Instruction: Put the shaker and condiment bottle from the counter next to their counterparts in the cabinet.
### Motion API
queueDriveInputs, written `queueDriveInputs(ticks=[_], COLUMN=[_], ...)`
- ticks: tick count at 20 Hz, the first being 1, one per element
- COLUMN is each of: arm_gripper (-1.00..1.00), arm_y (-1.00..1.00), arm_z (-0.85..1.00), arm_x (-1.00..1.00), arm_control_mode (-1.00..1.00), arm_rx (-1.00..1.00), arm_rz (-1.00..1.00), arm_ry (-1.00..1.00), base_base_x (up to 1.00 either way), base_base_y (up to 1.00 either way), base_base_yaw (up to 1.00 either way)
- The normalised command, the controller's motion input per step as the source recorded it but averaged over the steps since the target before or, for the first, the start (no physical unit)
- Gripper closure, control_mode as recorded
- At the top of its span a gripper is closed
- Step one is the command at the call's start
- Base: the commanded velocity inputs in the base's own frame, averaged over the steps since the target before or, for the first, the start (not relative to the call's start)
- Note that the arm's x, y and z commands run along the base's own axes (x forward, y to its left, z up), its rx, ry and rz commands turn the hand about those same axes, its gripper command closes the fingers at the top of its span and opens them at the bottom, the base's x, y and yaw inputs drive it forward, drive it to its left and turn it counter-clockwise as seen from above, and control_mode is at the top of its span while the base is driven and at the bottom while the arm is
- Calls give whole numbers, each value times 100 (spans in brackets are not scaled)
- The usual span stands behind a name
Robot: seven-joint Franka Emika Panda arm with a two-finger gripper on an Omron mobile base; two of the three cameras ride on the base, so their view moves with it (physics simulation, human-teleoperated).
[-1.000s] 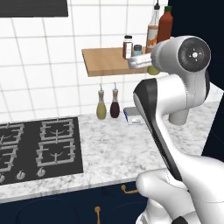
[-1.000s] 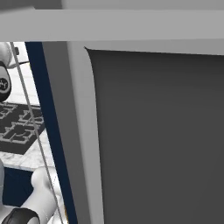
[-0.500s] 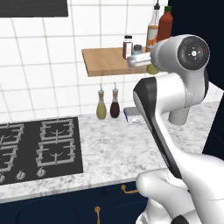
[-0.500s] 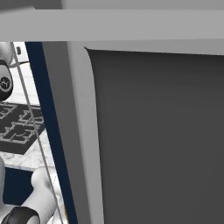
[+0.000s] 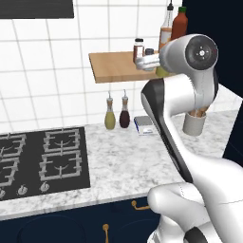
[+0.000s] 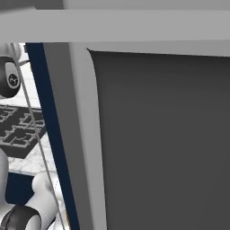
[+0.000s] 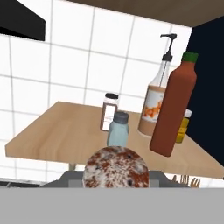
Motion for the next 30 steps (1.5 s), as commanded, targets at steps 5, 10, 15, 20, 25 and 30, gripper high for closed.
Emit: queueDriveInputs(ticks=[5, 10, 15, 20, 25, 30], arm_gripper=[100, 100, 100, 100, 100, 100], arm_y=[0, 0, 0, 0, 0, 0], arm_z=[-1, -6, -13, -5, -4, -2], arm_x=[10, 4, 4, 21, 21, 15], arm_control_mode=[-100, -100, -100, -100, -100, -100], arm_rx=[1, 4, 3, 1, 2, 2], arm_rz=[0, 0, 0, 0, 0, 0], arm_ry=[0, 0, 0, 0, 0, 0], base_base_x=[0, 0, 0, 0, 0, 0], base_base_y=[0, 0, 0, 0, 0, 0], base_base_yaw=[0, 0, 0, 0, 0, 0])
